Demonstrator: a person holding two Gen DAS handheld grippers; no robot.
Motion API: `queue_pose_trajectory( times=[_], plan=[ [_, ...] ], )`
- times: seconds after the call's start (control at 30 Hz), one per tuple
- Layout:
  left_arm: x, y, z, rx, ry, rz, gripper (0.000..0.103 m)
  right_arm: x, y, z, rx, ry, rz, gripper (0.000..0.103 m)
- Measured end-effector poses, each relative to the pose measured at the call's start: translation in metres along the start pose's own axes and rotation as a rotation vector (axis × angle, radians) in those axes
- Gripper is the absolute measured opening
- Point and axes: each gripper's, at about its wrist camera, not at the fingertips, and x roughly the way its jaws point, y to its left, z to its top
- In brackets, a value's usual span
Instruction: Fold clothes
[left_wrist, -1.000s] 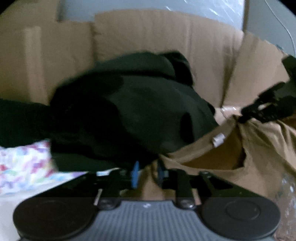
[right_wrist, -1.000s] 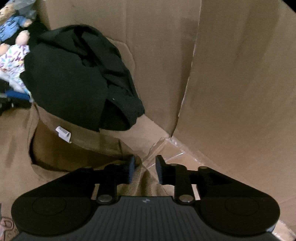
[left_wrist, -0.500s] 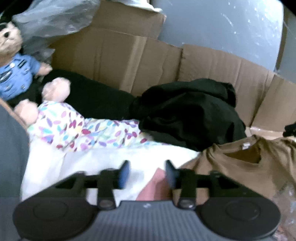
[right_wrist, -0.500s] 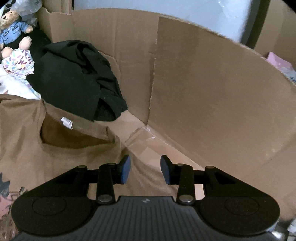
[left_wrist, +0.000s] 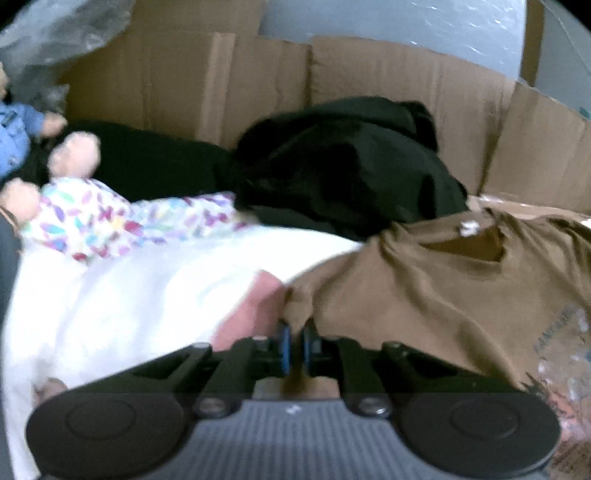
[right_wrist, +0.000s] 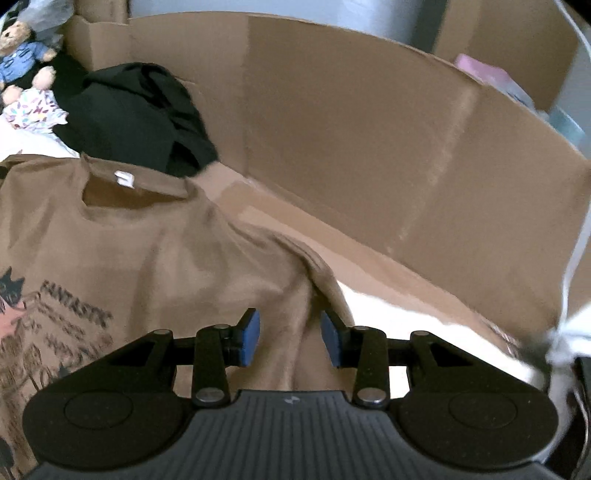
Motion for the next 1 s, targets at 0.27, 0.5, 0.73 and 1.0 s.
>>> queue_pose_trajectory(
  times=[0.27, 0.5, 0.73, 1.0],
  plan=[
    [0.004, 0.021, 0.006, 0.012, 0.066, 0.033, 0.022, -0.01, -0.044, -0.039, 0.093, 0.039, -0.051, 0.041],
    [-0.014, 0.018, 0.001, -0.004, 0.031, 0.099, 0.056, -0.01, -0.061, -0.06, 0.155, 0.054, -0.042, 0.041],
    [-0.039, 0.006, 0.001, -0.008, -0.006, 0.087, 0.061, -0.008, -0.067, -0.071, 0.226, 0.068, 0.001, 0.041],
    [-0.062, -0.009, -0.004, -0.067, -0.064, 0.059, 0.064, -0.027, -0.081, -0.085, 0.276, 0.038, 0.053, 0.041]
  ],
)
